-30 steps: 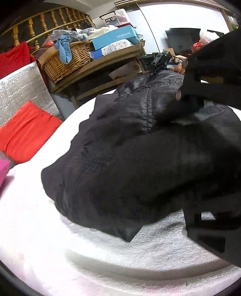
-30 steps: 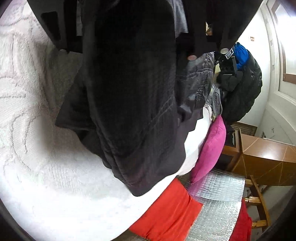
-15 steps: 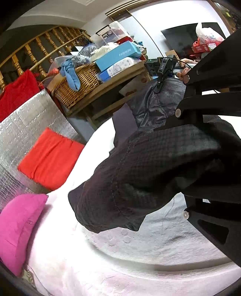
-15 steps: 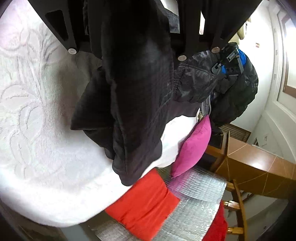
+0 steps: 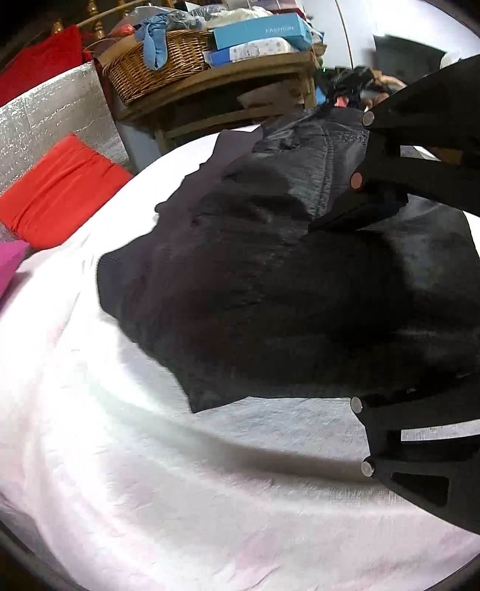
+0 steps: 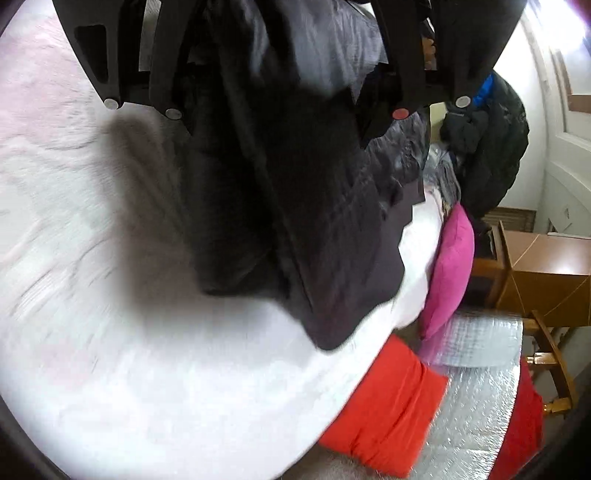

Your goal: Fold large clothes

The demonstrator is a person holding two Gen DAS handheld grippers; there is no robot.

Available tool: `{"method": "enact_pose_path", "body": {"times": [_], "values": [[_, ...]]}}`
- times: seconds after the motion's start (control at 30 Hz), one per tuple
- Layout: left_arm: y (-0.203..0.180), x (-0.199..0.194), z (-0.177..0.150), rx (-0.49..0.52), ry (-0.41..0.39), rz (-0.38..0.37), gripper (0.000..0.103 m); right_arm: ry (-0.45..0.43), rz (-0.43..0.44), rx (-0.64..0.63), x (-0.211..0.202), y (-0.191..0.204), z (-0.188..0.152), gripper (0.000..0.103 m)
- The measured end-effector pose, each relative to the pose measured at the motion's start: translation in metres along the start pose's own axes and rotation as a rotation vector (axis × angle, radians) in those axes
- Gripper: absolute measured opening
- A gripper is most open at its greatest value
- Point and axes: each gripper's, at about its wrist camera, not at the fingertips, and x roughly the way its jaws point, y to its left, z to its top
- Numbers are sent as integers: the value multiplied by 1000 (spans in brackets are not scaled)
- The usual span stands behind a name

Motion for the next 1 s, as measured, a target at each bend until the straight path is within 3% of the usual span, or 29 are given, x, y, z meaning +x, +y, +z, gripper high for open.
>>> {"method": "enact_pose_path", "body": {"times": [0.1,0.17,0.23,0.3,0.4,0.47,0.53,0.63,0.7,0.73,0.8,0.87,0.93,1.0], "values": [[-9,-16,3,16,-65,56,64,-127,-109,-39,-32,10,3,67],[-18,-27,3,48,-122,100,64,-270,-225,-70,-54,22,2,67],[-26,-39,3,61,-188,147,64,-380,-256,-138,-65,46,-4,69],[-27,-47,4,77,-248,193,64,-370,-224,-246,-52,77,-12,69],[-45,-47,-2,164,-280,281,64,-342,-288,-450,-13,129,-31,68],[-63,-43,-9,234,-312,361,64,-269,-293,-531,25,156,-39,65],[-75,-41,-16,315,-345,436,64,-233,-317,-568,49,167,-42,56],[-87,-44,-24,391,-425,507,64,-187,-378,-587,87,179,-38,55],[-95,-45,-24,419,-492,609,64,-174,-410,-565,103,182,-28,55],[-95,-45,-24,431,-533,695,64,-158,-433,-552,109,177,-19,55],[-88,-44,-19,426,-517,708,67,-79,-479,-499,135,171,2,55],[-80,-30,-12,419,-397,628,69,-38,-507,-444,156,167,21,55],[-72,-5,-8,413,-265,639,69,-21,-498,-410,155,167,25,55],[-65,13,-5,404,-192,641,69,-37,-467,-381,144,167,27,55]]}}
